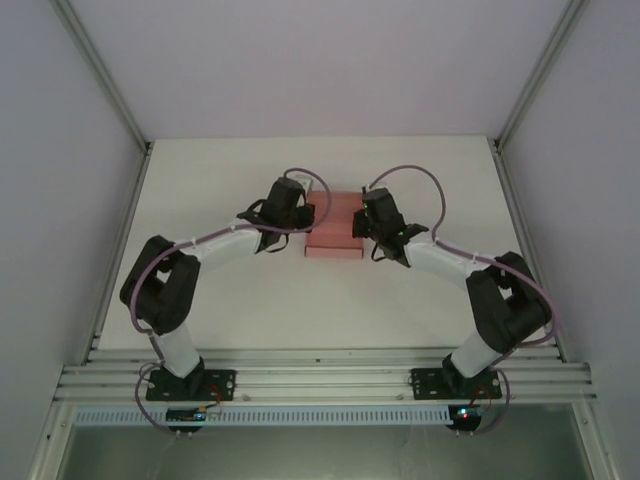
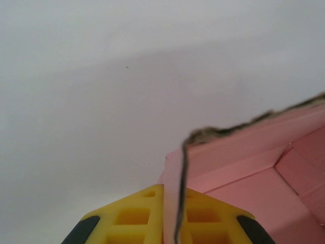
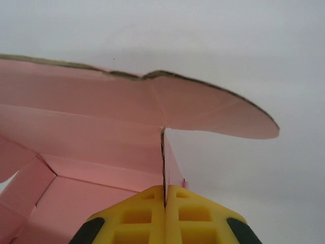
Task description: Assemble paper box
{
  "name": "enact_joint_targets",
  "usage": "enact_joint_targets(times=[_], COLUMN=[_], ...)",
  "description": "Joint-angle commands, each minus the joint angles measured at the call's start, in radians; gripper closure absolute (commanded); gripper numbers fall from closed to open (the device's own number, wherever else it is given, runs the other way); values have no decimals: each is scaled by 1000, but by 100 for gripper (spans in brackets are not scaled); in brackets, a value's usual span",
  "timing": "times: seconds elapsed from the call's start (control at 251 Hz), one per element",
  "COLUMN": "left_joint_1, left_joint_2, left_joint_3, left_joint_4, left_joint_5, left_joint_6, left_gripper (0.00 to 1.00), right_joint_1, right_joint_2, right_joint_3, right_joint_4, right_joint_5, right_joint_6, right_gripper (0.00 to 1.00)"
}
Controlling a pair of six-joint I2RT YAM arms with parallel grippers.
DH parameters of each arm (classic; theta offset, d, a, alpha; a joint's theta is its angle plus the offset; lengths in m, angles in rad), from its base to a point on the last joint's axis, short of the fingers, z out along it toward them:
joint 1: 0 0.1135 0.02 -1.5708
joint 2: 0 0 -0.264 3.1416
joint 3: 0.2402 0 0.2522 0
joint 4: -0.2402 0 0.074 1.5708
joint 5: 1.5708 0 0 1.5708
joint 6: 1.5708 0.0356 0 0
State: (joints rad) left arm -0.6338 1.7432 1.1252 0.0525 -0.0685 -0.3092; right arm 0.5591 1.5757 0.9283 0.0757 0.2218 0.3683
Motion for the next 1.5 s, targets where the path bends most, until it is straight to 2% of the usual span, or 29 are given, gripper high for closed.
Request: enact_joint_targets(times=[0.0,0.375,0.563,0.635,0.846,0.914,0.982,1.026,1.106,1.241,1.365,1.497], left_joint_1=[-20,-30,-45,-50,-53,-53,-53,-53,-53,-52,-53,-53], left_joint_2=[-27,-97,-138,-163,-250,-272,-301,-322,-362,-439,-522,-628], left_joint_3=[-62,-272,-355,-381,-411,-409,-410,-413,-415,-432,-427,-446], left_joint_4=[106,289,308,305,243,202,157,133,72,-29,-129,-152], left_joint_5=[157,244,254,248,226,221,223,227,231,177,148,148], left_joint_6=[-87,-175,-157,-146,-119,-110,-107,-110,-107,-138,-186,-277], left_gripper=[90,85,84,78,49,30,16,0,0,0,0,0], right_joint_1=[75,216,258,269,289,297,302,304,309,323,339,352], right_joint_2=[-43,-104,-140,-156,-177,-174,-178,-181,-180,-173,-191,-227], right_joint_3=[-60,-215,-317,-348,-404,-416,-419,-422,-432,-460,-475,-487], right_joint_4=[120,186,240,263,346,375,364,356,357,387,377,356], right_joint_5=[25,255,295,307,305,299,313,324,312,302,321,312], right_joint_6=[32,74,75,53,-66,-121,-131,-125,-121,-132,-127,-123], right_gripper=[100,100,100,100,100,100,100,100,100,97,94,90])
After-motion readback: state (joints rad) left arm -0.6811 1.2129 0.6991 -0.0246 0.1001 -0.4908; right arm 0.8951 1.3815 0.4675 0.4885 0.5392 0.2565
